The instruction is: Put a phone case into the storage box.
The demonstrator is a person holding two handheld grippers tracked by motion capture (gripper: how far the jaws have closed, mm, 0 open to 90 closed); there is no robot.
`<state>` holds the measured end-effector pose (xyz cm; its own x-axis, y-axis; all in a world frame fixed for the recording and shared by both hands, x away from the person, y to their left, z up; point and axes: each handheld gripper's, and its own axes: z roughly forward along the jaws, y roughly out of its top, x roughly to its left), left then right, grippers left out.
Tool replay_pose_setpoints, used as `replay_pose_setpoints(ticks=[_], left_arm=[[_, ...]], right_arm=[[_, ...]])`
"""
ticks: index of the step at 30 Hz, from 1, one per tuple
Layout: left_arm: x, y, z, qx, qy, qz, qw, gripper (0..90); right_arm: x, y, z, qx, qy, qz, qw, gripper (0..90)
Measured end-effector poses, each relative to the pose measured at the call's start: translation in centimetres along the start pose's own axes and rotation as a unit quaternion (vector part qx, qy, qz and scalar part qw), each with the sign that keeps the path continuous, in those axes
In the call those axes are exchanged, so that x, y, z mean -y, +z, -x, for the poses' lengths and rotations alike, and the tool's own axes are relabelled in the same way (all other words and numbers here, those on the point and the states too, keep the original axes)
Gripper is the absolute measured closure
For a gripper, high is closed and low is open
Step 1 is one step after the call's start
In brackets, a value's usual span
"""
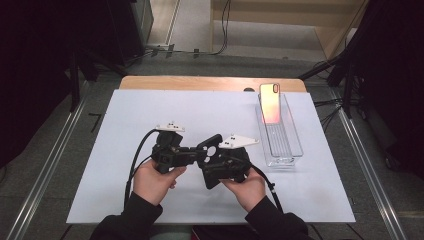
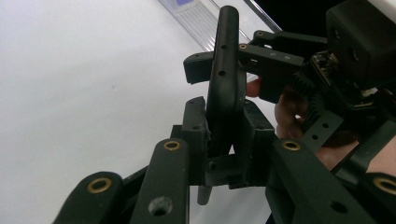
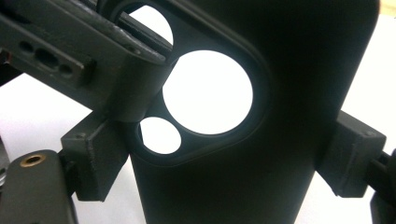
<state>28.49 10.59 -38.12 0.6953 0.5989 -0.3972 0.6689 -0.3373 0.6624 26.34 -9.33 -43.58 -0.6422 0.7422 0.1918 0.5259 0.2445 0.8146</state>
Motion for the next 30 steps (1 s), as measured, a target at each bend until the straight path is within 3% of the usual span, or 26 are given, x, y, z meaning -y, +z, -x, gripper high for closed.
replay_pose_setpoints(ticks=[8, 14, 19, 25, 30], left_arm=[[-0.3, -1.2, -0.2, 0.003, 0.003, 0.021, 0.9998, 58.7], [-0.2, -1.5, -0.7, 0.027, 0.018, 0.017, 0.9993, 41.5], [0.2, -1.3, -1.2, 0.045, 0.059, -0.007, 0.9972, 35.3], [0.9, -1.0, -2.0, 0.048, 0.094, -0.018, 0.9943, 32.0], [1.8, -0.8, -2.9, 0.053, 0.098, -0.016, 0.9937, 32.0]], right_arm=[[0.0, -0.1, 0.7, 0.002, 0.002, -0.004, 1.0, 12.8], [0.0, -0.4, 2.0, -0.004, 0.013, -0.002, 0.9999, 12.8], [-0.1, -1.1, 3.0, -0.017, 0.006, 0.001, 0.9998, 12.8], [-0.6, -1.9, 3.9, -0.043, -0.004, 0.001, 0.9991, 12.8], [-0.7, -2.2, 4.5, -0.057, -0.008, -0.004, 0.9983, 12.8]])
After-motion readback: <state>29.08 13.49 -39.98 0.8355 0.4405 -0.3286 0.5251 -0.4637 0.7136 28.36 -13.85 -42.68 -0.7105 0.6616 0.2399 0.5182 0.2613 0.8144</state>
